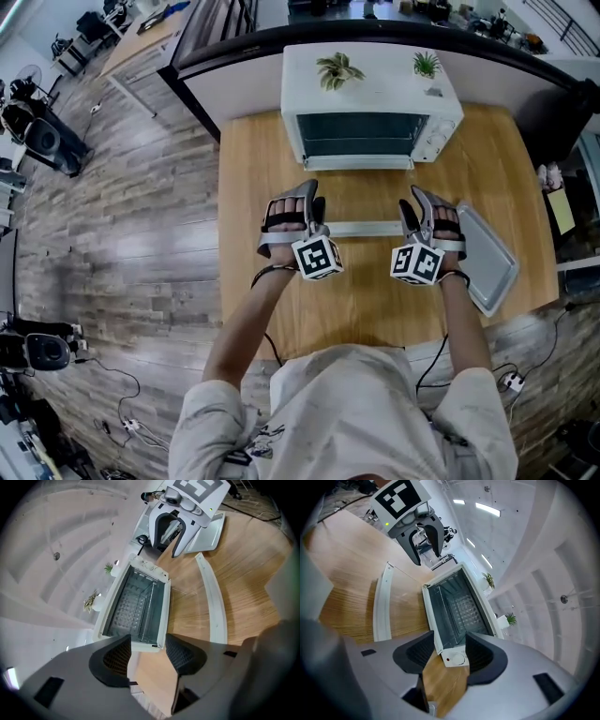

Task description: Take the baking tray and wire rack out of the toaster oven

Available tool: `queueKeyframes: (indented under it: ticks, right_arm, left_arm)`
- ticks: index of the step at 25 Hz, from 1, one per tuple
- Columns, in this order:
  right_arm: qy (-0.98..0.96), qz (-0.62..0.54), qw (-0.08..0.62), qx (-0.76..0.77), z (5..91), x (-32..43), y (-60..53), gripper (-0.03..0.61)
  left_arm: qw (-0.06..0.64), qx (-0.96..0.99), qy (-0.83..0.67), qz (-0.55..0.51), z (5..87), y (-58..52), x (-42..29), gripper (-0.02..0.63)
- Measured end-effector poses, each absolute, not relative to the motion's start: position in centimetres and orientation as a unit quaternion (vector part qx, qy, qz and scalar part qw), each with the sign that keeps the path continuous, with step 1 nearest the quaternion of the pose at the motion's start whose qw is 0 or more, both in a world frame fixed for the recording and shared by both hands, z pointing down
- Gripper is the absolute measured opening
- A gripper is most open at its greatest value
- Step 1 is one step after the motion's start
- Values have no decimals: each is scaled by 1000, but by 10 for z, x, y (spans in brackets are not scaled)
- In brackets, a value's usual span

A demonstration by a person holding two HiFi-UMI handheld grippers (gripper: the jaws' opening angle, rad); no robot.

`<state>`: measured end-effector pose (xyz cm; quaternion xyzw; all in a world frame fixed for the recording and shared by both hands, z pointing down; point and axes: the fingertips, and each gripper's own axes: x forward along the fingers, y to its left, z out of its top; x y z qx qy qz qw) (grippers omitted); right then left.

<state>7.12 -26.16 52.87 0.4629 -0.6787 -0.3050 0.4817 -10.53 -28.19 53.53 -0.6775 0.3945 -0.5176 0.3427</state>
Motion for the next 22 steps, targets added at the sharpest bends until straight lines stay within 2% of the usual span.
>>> queueKeyframes:
  ticks: [11, 22]
  right_arm:
    - [-670, -322, 492, 453, 531, 57, -326, 225]
    - [-636, -321, 547, 440, 569, 66, -400, 225]
  left_arm:
    - [327, -665, 406, -535, 543, -341, -109, 247]
    - [317, -650, 414, -553, 573, -407, -99, 247]
